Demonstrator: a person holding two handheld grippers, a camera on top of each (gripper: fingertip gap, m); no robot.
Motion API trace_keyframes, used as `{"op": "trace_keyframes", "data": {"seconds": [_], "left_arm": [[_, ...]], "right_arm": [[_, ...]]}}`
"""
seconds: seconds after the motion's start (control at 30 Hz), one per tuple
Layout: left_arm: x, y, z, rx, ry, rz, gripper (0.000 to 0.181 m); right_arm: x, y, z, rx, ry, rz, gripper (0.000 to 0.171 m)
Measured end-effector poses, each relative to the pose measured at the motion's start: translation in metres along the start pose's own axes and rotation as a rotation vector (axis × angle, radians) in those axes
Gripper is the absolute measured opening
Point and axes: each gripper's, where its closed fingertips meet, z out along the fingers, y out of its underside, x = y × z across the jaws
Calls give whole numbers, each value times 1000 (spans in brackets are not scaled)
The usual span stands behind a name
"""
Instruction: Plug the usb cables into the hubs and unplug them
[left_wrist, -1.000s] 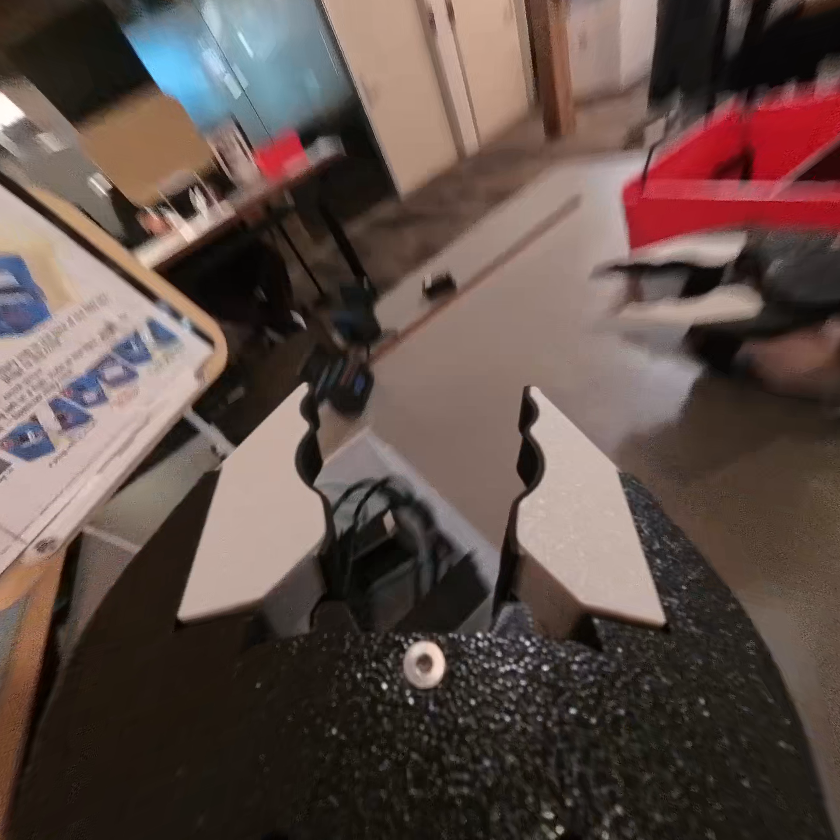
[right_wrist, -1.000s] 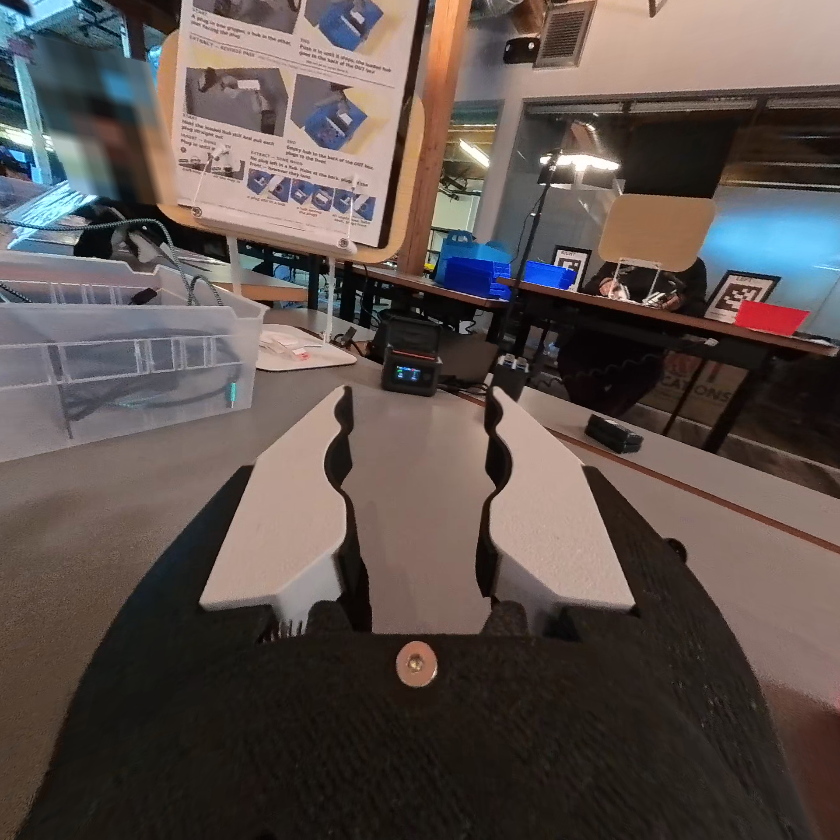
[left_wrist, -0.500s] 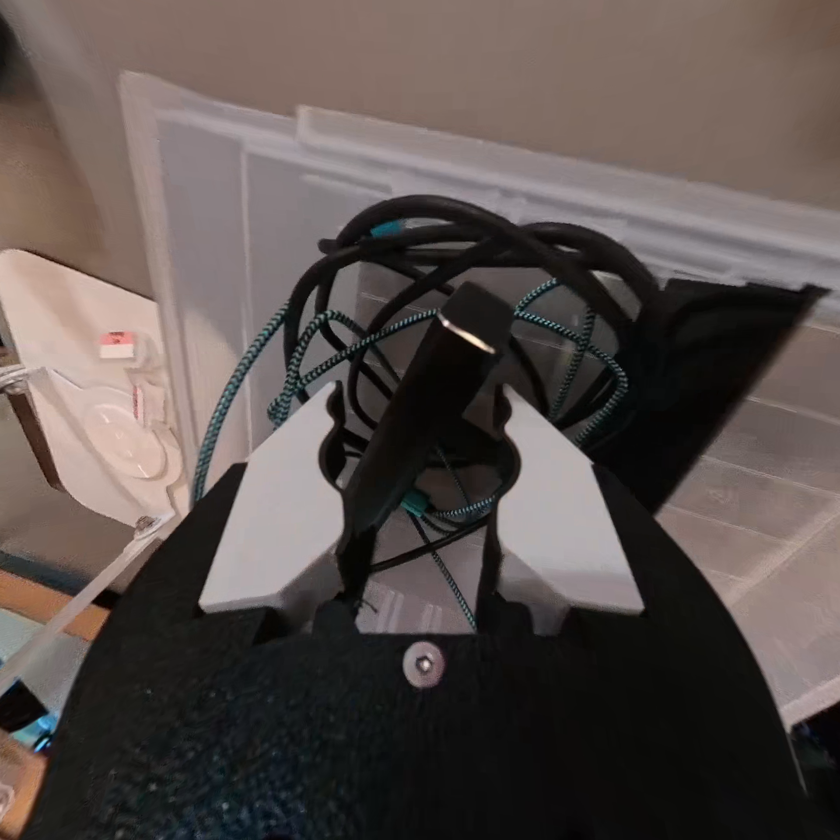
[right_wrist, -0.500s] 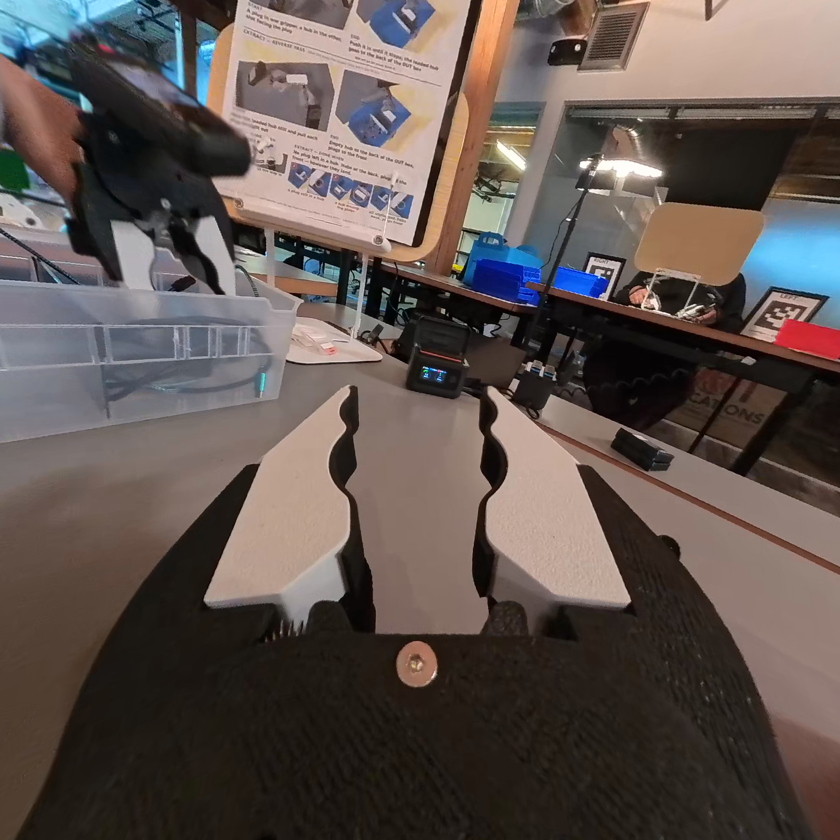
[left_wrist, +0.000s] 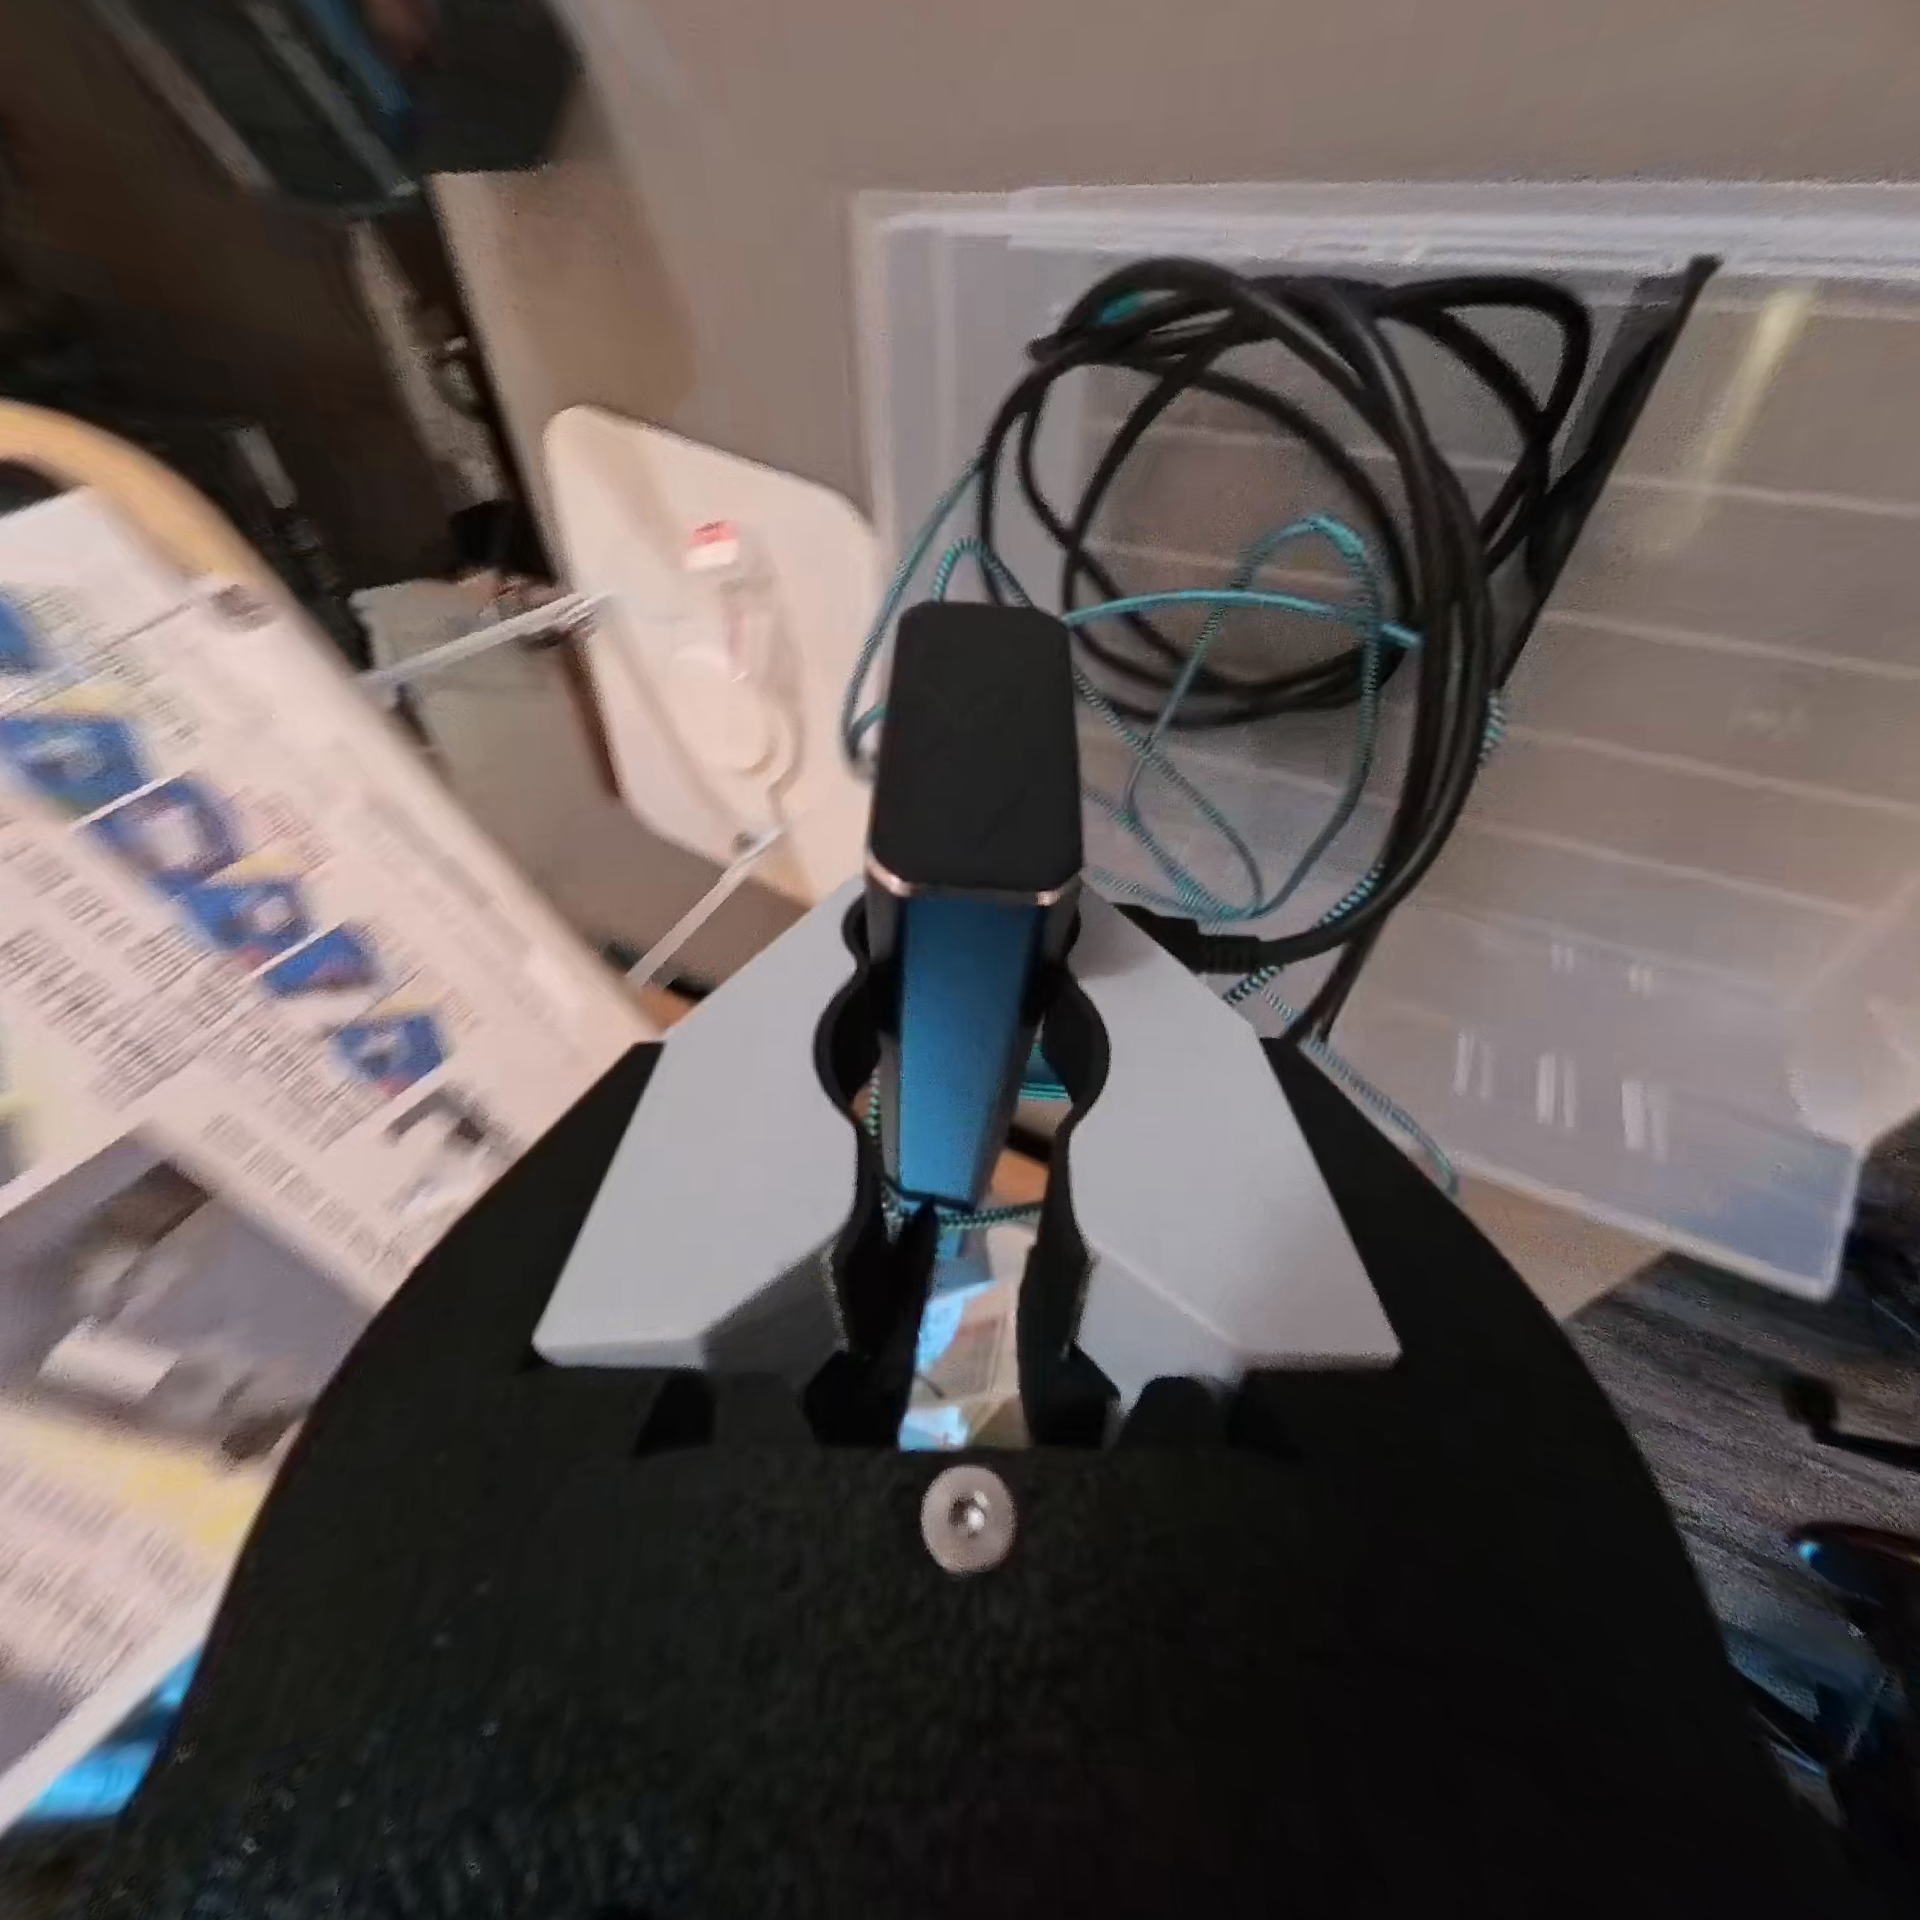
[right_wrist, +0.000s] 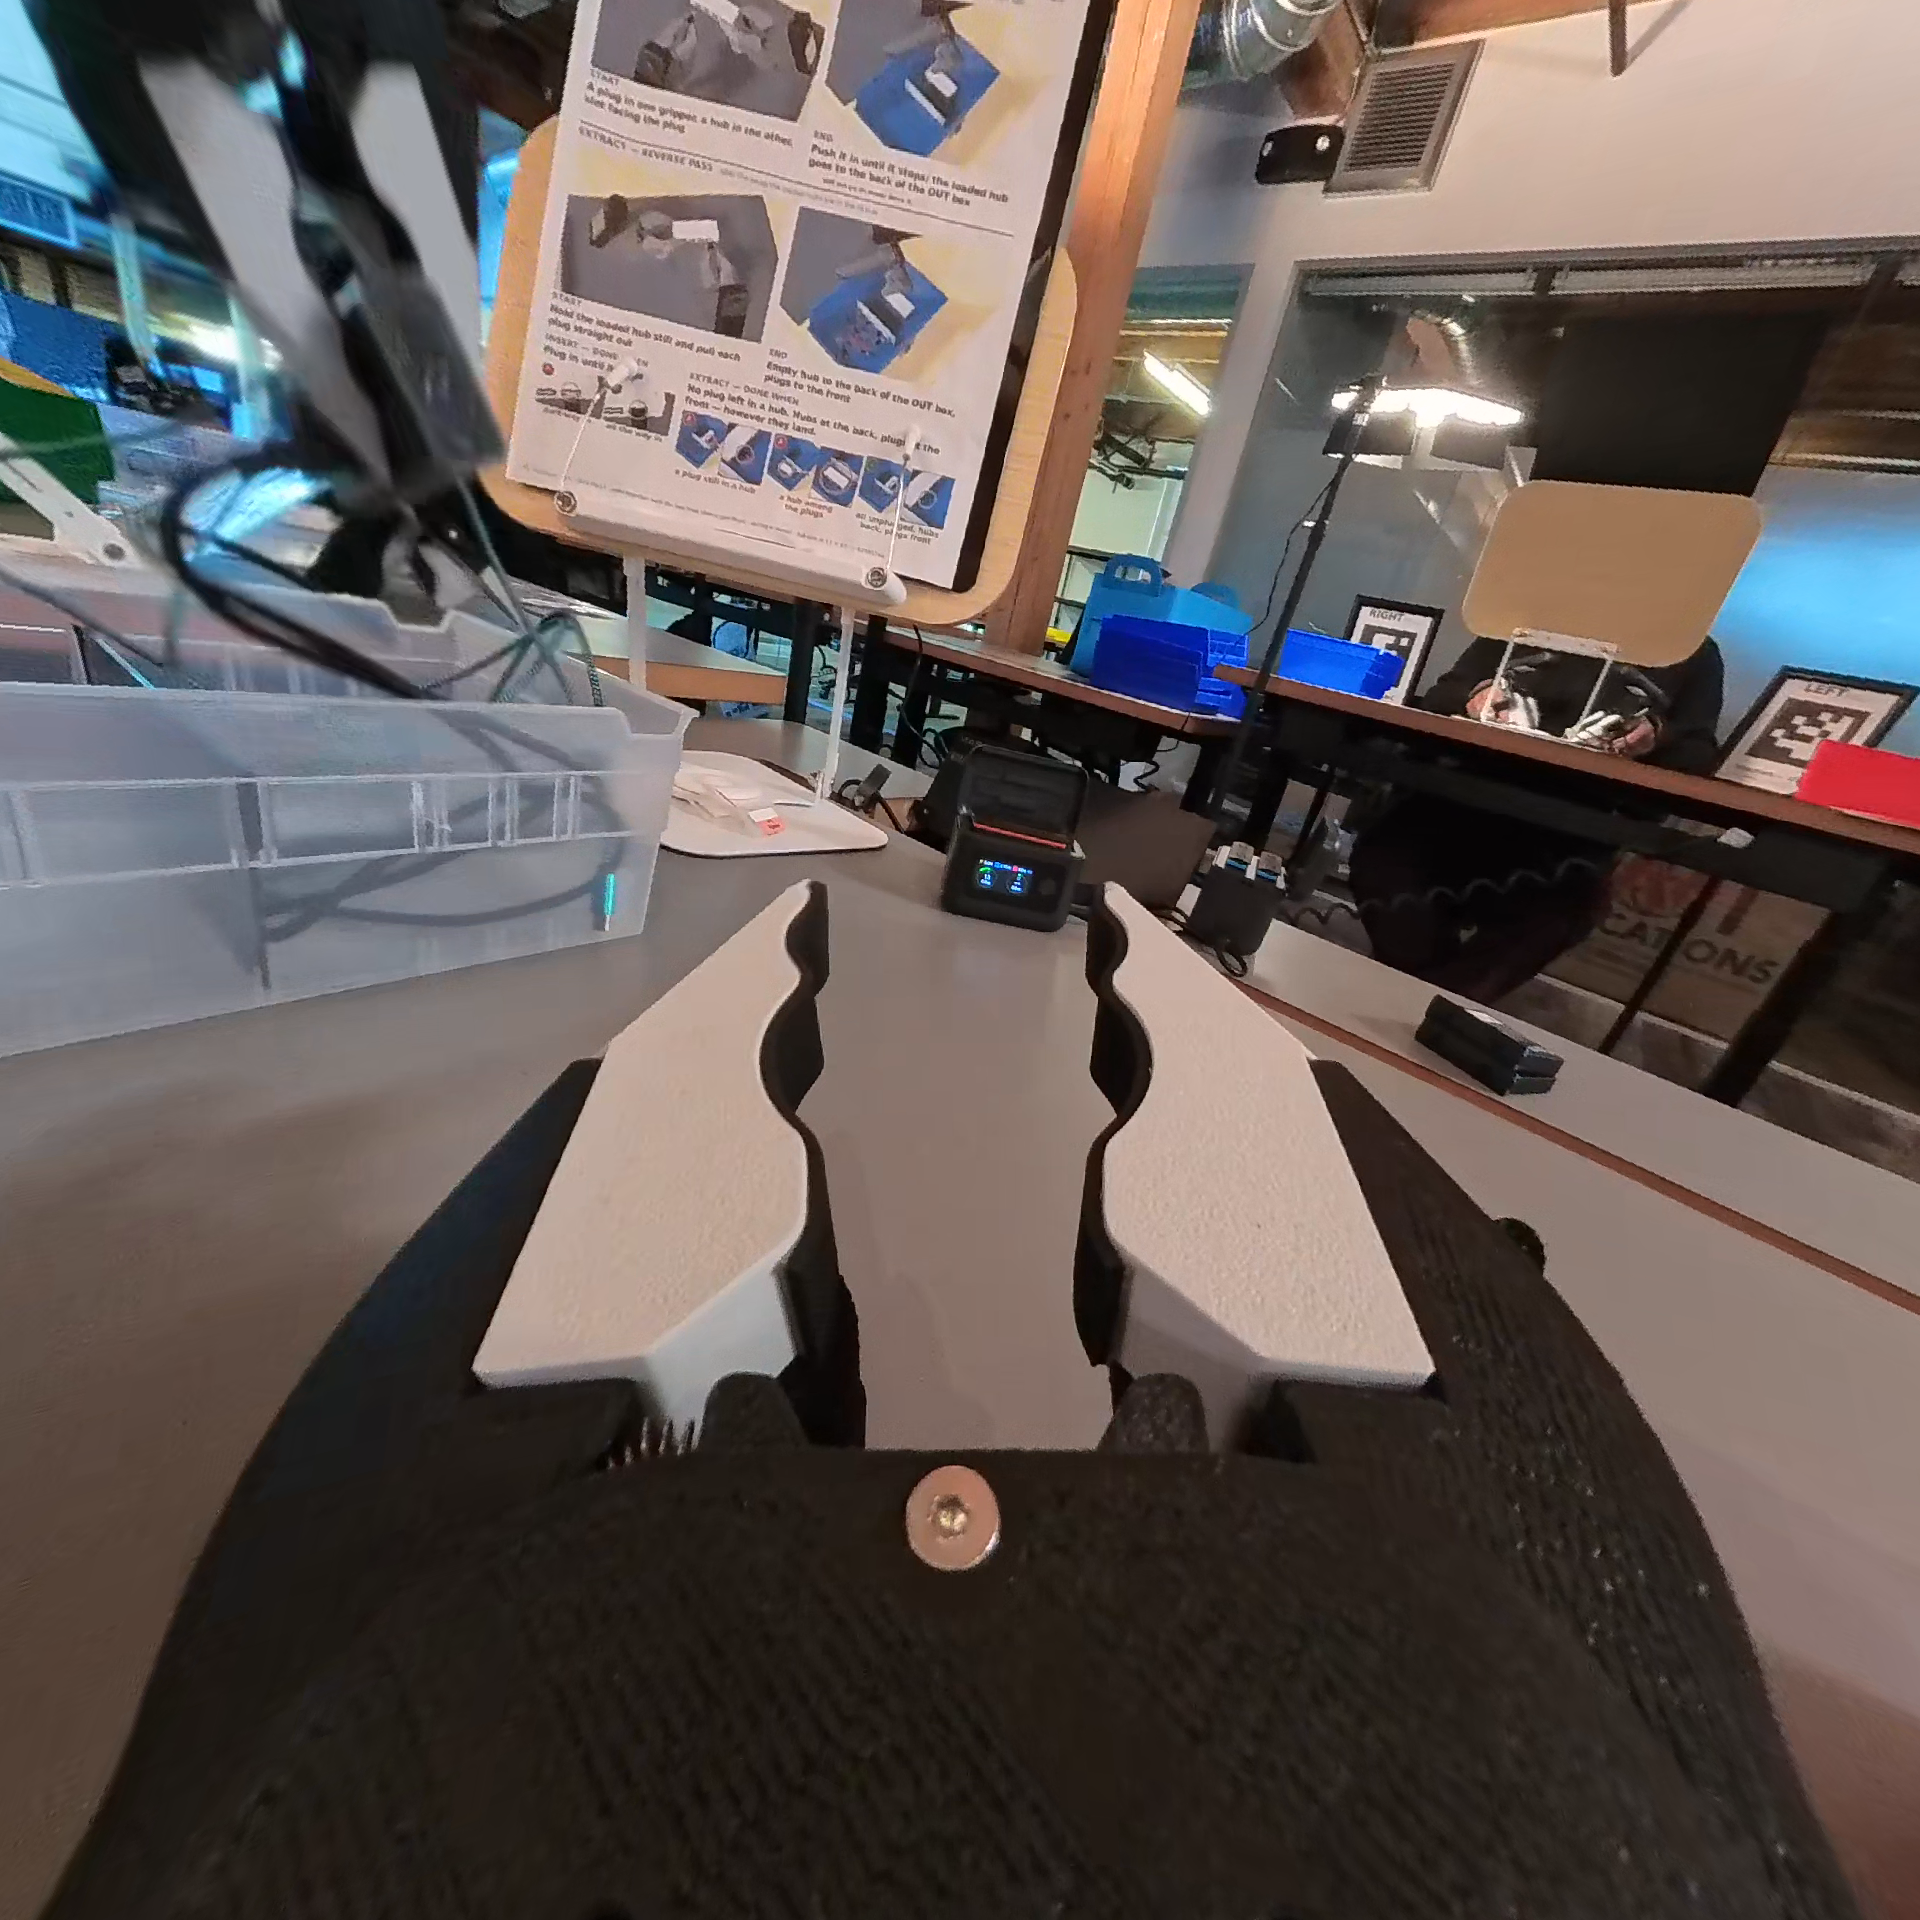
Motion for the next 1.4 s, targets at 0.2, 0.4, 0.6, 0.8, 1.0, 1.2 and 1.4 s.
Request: {"op": "trace_keyframes", "data": {"seconds": [0.2,0.4,0.6,0.8,1.0,1.2,1.4], "left_arm": [[-76,17,-134,-79,-278,-22,24],[-156,1,-274,-122,-588,-65,24],[-226,-44,-441,81,-1037,-254,24],[-245,-98,-530,312,-1205,-430,24],[-239,-169,-438,490,-808,-546,24],[-192,-247,-264,867,-348,-643,25],[-107,-280,-131,833,-214,-634,25]], "right_arm": [[6,-2,-1,15,23,29,47],[12,-7,-5,51,32,69,47],[17,-10,-7,66,56,80,47],[32,-19,-16,124,124,91,48],[36,-29,-27,173,147,69,54],[6,-23,-44,84,13,87,48],[-10,-27,-62,80,-25,-8,49]]}}
